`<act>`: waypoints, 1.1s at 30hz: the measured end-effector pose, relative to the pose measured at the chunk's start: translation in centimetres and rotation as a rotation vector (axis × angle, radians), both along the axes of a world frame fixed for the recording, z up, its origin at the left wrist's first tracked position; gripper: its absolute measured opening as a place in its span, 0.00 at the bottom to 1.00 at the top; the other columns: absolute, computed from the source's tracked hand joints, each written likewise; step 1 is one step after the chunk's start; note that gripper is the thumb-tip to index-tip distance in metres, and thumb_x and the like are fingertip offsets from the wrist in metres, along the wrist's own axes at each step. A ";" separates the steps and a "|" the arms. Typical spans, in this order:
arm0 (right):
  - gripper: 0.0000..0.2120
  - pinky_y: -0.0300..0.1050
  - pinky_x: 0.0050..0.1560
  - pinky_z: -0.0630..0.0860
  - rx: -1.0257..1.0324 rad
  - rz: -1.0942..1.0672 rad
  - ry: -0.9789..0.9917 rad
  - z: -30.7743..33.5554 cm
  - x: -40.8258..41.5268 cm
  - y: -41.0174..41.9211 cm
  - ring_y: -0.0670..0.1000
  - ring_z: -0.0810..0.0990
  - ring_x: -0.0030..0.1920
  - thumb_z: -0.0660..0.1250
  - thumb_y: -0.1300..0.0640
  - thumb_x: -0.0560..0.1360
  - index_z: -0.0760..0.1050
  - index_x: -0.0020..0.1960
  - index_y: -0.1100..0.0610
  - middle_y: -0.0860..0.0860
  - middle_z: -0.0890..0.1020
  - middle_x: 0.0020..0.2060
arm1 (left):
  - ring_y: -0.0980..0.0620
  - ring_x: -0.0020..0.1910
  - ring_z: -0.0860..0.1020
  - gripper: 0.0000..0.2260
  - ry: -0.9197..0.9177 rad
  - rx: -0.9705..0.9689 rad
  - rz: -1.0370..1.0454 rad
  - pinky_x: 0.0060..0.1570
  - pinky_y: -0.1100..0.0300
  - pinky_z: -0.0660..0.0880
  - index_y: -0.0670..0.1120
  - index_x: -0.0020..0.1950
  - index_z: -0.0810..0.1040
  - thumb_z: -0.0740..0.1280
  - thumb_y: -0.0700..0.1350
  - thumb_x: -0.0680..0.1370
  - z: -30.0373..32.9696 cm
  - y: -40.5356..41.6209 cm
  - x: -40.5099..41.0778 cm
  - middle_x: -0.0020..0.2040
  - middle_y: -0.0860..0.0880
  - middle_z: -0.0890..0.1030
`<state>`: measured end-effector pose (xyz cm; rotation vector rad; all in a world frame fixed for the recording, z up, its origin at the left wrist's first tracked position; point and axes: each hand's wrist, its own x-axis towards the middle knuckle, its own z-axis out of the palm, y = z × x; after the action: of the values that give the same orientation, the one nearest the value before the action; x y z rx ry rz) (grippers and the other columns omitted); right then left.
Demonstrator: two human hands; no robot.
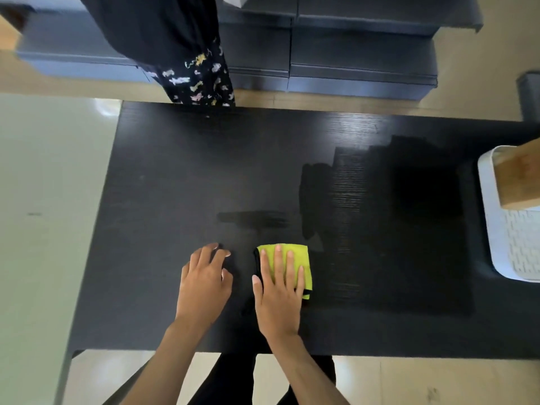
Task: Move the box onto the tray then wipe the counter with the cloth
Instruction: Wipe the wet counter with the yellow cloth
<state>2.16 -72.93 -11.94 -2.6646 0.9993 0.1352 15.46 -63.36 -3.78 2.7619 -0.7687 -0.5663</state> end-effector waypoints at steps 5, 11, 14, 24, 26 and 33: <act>0.29 0.64 0.82 0.52 -0.001 0.007 -0.005 0.0 4.0 -1.7 0.57 0.50 0.85 0.49 0.39 0.87 0.47 0.85 0.44 0.52 0.49 0.86 | 0.41 0.66 0.74 0.16 0.004 0.012 0.007 0.59 0.42 0.76 0.47 0.61 0.80 0.70 0.39 0.74 0.1 0.2 0.0 0.66 0.45 0.78; 0.29 0.61 0.83 0.51 0.018 -0.031 -0.030 0.0 4.9 -4.1 0.55 0.46 0.85 0.47 0.38 0.87 0.46 0.85 0.43 0.52 0.46 0.86 | 0.42 0.67 0.74 0.16 0.004 0.009 -0.028 0.59 0.43 0.75 0.47 0.61 0.80 0.70 0.39 0.74 0.1 -2.0 -1.2 0.67 0.46 0.78; 0.30 0.60 0.83 0.52 0.012 -0.068 -0.015 0.1 3.0 -6.0 0.54 0.46 0.85 0.48 0.38 0.86 0.46 0.85 0.44 0.51 0.46 0.86 | 0.42 0.67 0.74 0.15 -0.001 0.020 -0.054 0.60 0.43 0.75 0.47 0.62 0.80 0.70 0.40 0.75 0.1 -3.7 -2.2 0.67 0.45 0.78; 0.34 0.60 0.83 0.55 -0.057 -0.139 0.021 -0.3 -8.0 -18.3 0.56 0.47 0.85 0.49 0.36 0.85 0.44 0.86 0.47 0.53 0.46 0.86 | 0.42 0.67 0.73 0.15 0.018 -0.003 -0.108 0.61 0.42 0.75 0.47 0.63 0.79 0.69 0.40 0.76 -0.3 -13.1 -7.9 0.67 0.46 0.77; 0.34 0.59 0.83 0.55 -0.055 -0.142 0.007 -0.3 -10.1 -21.0 0.57 0.45 0.85 0.51 0.36 0.84 0.44 0.85 0.45 0.55 0.45 0.86 | 0.43 0.67 0.73 0.15 0.018 -0.012 -0.118 0.61 0.42 0.75 0.47 0.63 0.79 0.69 0.41 0.76 -0.3 -15.5 -9.2 0.67 0.46 0.77; 0.34 0.59 0.83 0.56 -0.063 -0.153 0.018 -0.1 -16.4 -29.2 0.55 0.47 0.85 0.48 0.34 0.84 0.44 0.85 0.43 0.52 0.46 0.86 | 0.44 0.68 0.73 0.15 0.021 -0.017 -0.151 0.61 0.43 0.75 0.47 0.63 0.79 0.69 0.41 0.76 -0.4 -23.1 -13.2 0.68 0.47 0.76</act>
<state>-14.19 -102.11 -12.00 -2.6338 1.2275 0.0970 2.26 -86.47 -4.19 2.6934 -0.9786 -0.6133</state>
